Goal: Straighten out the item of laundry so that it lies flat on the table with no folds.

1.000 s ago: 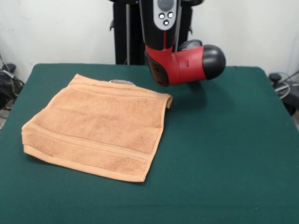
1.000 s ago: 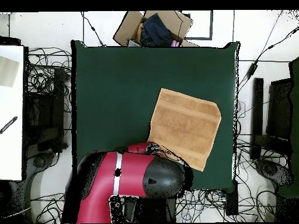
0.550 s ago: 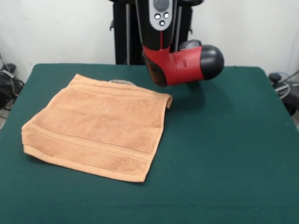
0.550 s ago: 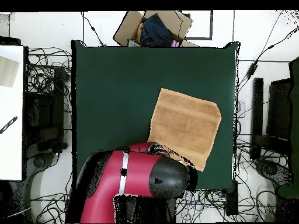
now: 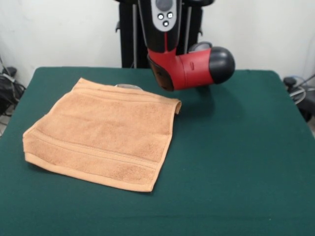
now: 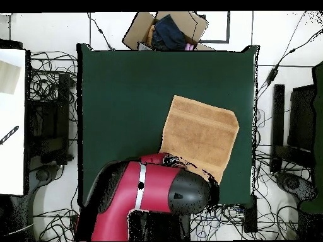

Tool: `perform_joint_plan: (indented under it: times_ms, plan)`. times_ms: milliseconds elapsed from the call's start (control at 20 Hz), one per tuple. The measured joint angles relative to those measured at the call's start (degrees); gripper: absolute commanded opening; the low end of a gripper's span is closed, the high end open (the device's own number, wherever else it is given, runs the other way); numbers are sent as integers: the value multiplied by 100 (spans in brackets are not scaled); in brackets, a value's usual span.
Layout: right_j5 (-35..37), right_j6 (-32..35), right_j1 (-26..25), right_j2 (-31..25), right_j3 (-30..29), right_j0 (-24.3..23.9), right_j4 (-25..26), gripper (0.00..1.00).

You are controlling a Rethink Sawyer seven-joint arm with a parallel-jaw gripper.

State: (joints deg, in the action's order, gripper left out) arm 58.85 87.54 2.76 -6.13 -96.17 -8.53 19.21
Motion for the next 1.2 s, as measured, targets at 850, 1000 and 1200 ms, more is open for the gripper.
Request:
perform_joint_plan:
  times_ms: [850,1000,1200]
  plan:
    - [-309,-1,263,-32,-237,-1,4,100]
    - [-312,-1,317,-41,-250,-1,2,100]
    - [-315,-1,463,-57,-298,0,-1,100]
